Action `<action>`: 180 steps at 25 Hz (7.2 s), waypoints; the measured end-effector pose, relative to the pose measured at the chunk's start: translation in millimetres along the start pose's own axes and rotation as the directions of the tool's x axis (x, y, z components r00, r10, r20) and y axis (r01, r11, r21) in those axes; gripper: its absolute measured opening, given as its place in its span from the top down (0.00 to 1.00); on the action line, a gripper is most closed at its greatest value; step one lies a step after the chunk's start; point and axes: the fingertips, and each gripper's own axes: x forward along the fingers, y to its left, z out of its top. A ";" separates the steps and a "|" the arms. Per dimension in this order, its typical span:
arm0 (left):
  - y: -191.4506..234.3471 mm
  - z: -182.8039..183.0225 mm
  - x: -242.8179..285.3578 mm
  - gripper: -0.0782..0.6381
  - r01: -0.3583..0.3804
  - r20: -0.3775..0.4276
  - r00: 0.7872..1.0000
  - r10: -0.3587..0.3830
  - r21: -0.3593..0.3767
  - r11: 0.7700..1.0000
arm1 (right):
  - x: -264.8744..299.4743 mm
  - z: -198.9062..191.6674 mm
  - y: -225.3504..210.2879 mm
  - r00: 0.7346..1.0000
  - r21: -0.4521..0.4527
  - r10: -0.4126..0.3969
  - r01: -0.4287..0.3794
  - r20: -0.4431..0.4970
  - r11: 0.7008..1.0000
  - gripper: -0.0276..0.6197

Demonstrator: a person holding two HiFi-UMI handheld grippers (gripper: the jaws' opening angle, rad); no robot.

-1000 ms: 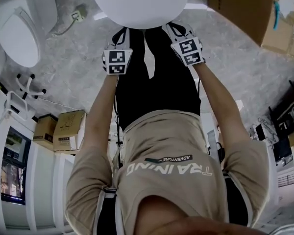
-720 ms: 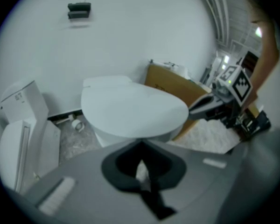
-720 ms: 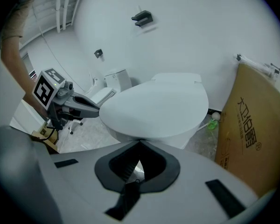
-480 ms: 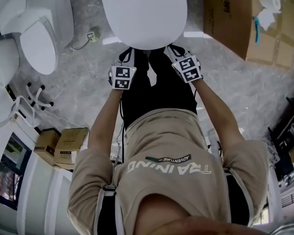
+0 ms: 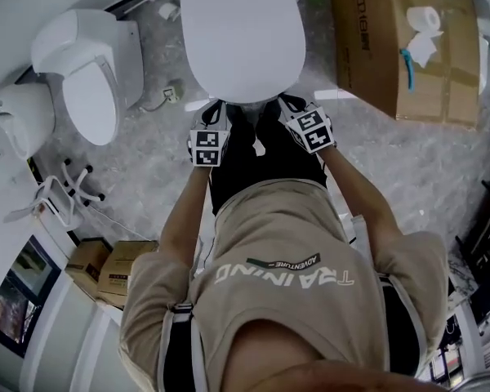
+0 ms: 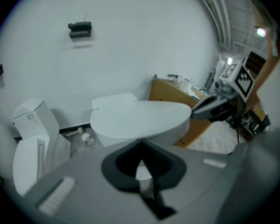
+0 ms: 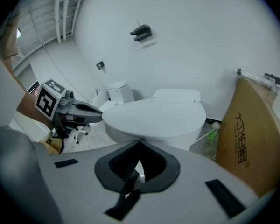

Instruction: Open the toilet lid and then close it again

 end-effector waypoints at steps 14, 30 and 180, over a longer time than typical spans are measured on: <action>21.0 84.0 -27.9 0.89 -0.032 0.065 0.997 0.029 0.041 0.999 | -33.6 88.7 -8.7 0.998 0.074 -0.010 0.005 0.069 0.997 0.94; 59.7 173.2 -42.0 0.88 0.214 0.171 0.957 -0.232 0.118 0.970 | -52.3 188.7 -25.9 0.981 0.135 -0.165 0.150 0.104 0.979 0.94; 171.4 380.1 6.5 0.89 -0.055 0.124 0.992 0.030 0.203 0.978 | -16.5 444.1 -122.4 0.999 -0.259 -0.024 0.036 0.048 0.965 0.94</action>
